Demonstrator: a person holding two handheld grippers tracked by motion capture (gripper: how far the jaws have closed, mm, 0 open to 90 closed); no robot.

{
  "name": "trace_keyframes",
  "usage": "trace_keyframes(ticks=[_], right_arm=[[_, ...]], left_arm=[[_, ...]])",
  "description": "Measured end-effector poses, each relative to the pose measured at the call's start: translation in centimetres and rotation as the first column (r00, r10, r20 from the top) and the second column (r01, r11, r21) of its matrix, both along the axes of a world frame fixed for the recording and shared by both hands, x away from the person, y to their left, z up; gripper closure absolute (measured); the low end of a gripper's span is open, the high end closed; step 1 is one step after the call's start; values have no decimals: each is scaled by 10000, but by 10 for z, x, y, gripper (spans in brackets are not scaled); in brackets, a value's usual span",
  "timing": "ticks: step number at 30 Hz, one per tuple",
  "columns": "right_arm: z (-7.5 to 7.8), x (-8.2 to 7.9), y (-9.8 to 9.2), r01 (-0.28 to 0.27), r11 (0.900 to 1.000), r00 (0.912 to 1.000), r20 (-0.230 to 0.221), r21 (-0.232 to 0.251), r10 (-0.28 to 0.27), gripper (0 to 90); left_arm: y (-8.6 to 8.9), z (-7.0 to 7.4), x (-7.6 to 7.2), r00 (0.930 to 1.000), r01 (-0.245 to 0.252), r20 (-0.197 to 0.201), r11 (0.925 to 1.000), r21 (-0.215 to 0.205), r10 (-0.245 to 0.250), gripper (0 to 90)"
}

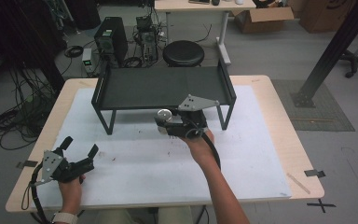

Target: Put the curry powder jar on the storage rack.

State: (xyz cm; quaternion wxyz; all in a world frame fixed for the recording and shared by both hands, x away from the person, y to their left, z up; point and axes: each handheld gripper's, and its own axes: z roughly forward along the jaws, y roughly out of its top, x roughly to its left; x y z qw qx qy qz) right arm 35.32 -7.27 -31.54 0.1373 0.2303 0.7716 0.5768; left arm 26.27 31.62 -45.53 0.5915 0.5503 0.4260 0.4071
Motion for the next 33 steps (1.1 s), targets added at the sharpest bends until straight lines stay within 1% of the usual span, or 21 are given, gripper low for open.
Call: trace_keyframes(ticks=[1,2,7,10,14,15,16,17,18,20,24,26,27,28,33], right_arm=[[0,0,0,0,10000,10000,0,0,0,482],[5,3,3,-47,10000,10000,-8,-10,47,482],[19,13,10,-124,9998,9999,-28,127,124,482],[27,19,15,-156,9999,9999,17,74,156,483],[38,30,21,-128,9999,9999,84,36,127,483],[38,30,21,-128,9999,9999,84,36,127,483],[42,35,23,-74,9999,9999,91,101,73,482],[42,35,23,-74,9999,9999,91,101,73,482],[44,40,25,-23,9999,9999,116,120,22,482],[46,42,26,-2,9999,9999,108,140,0,483],[52,56,30,110,9997,9999,89,208,-112,482],[53,63,32,184,9992,9998,-1,341,-184,483],[53,63,32,184,9992,9998,-1,341,-184,483],[54,70,33,269,9986,9996,-80,446,-266,483],[56,88,38,504,9973,9986,-180,543,-495,483]], left_arm=[[0,0,0,10000,0,0,10000,0,0,2],[0,0,0,10000,3,3,10000,-2,-3,2],[0,0,0,10000,2,8,10000,-18,-2,3],[0,0,0,10000,1,16,10000,-52,-1,2],[0,0,0,10000,8,18,10000,-66,-8,2],[0,0,0,10000,8,18,10000,-66,-8,2],[0,0,0,10000,7,14,10000,-71,-7,2],[1,0,0,10000,8,20,10000,-44,-8,2],[0,0,0,10000,10,6,10000,-64,-10,2],[0,0,0,10000,10,6,10000,-54,-10,2],[0,0,0,10000,14,-4,10000,-55,-14,2],[0,0,0,10000,11,6,10000,-64,-11,2],[0,0,0,10000,11,6,10000,-64,-11,2],[1,0,0,10000,13,8,10000,-76,-12,2],[1,0,0,10000,17,15,10000,-71,-17,3]])
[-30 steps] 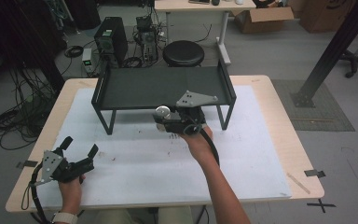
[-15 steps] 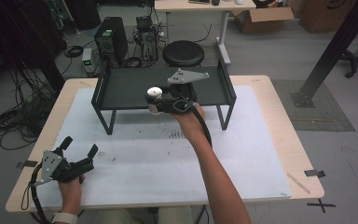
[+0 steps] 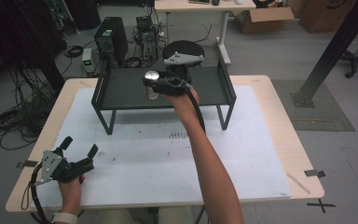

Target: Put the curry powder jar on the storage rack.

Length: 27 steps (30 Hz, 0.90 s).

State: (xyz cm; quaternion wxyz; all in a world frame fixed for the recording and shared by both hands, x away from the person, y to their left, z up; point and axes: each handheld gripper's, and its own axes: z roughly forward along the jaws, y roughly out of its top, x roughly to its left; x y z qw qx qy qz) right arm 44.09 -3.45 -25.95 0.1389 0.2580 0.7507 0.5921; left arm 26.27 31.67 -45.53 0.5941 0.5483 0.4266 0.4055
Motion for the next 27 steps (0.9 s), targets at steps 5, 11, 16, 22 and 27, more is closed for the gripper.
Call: trace_keyframes(ticks=[5,11,16,22,27], right_arm=[[2,15,7,219,9998,9998,15,-11,-219,483],[0,31,14,510,9986,9987,-80,-138,-511,483],[-5,40,17,793,9966,9968,-118,-241,-796,483],[-14,49,19,1180,9919,9925,-267,-460,-1193,483],[-19,52,24,1307,9883,9908,-250,-792,-1330,482]], left_arm=[[1,0,0,10000,-5,23,9999,-112,5,3],[3,-1,-1,10000,-5,44,9993,-370,7,2],[3,-1,-1,10000,-1,39,9992,-405,3,2],[2,0,0,10000,0,29,9996,-279,1,2],[2,0,0,10000,-7,27,9997,-258,8,2]])
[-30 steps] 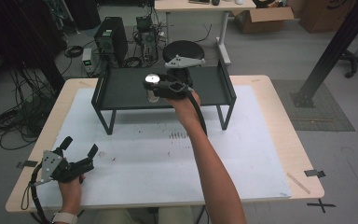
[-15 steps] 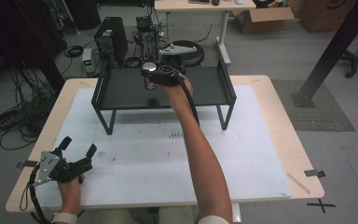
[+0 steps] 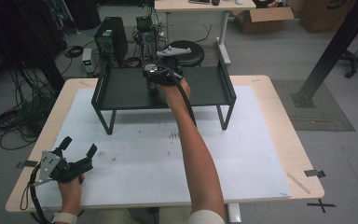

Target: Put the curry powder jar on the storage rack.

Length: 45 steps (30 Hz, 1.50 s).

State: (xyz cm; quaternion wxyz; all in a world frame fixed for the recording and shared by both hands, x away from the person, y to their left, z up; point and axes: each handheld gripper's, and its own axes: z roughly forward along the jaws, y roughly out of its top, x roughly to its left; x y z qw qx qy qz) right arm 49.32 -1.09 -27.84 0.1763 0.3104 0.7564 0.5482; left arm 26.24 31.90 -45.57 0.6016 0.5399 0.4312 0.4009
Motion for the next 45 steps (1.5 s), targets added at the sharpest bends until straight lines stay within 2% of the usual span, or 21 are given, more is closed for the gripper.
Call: trace_keyframes(ticks=[9,16,19,21,37,42,45], right_arm=[[-7,3,5,-18,9997,9997,-239,-255,12,482],[-8,3,5,-24,9997,9995,-305,-262,16,468],[-7,2,4,-4,10000,9996,-277,-64,2,437],[-4,1,2,86,9998,9998,-166,204,-82,394],[8,-8,-15,356,9983,9991,233,462,-367,253],[13,-12,-21,507,9969,9962,672,603,-547,141],[16,-16,-23,715,9961,9923,978,515,-763,74]], left_arm=[[0,0,0,10000,15,4,10000,17,-15,2],[0,0,0,10000,17,19,10000,-1,-17,3],[0,0,0,10000,18,13,10000,17,-18,2],[0,0,0,10000,28,24,10000,6,-28,2],[-1,0,0,10000,36,8,10000,36,-36,2],[0,0,0,10000,40,19,10000,34,-40,2],[0,0,0,10000,45,28,10000,24,-45,2]])
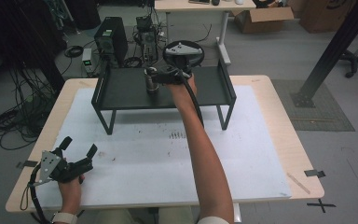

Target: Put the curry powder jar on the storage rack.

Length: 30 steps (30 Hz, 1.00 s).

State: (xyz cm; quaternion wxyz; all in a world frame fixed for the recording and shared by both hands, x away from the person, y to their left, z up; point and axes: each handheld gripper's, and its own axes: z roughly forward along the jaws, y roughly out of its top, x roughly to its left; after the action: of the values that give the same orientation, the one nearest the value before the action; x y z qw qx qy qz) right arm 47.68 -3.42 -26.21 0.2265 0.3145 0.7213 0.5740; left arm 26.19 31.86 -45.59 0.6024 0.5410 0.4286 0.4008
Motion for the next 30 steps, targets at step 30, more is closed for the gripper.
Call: trace_keyframes(ticks=[30], right_arm=[[3,-63,-65,568,9933,9877,1398,1005,-706,0]], left_arm=[[0,0,0,10000,16,47,10000,29,-16,2]])
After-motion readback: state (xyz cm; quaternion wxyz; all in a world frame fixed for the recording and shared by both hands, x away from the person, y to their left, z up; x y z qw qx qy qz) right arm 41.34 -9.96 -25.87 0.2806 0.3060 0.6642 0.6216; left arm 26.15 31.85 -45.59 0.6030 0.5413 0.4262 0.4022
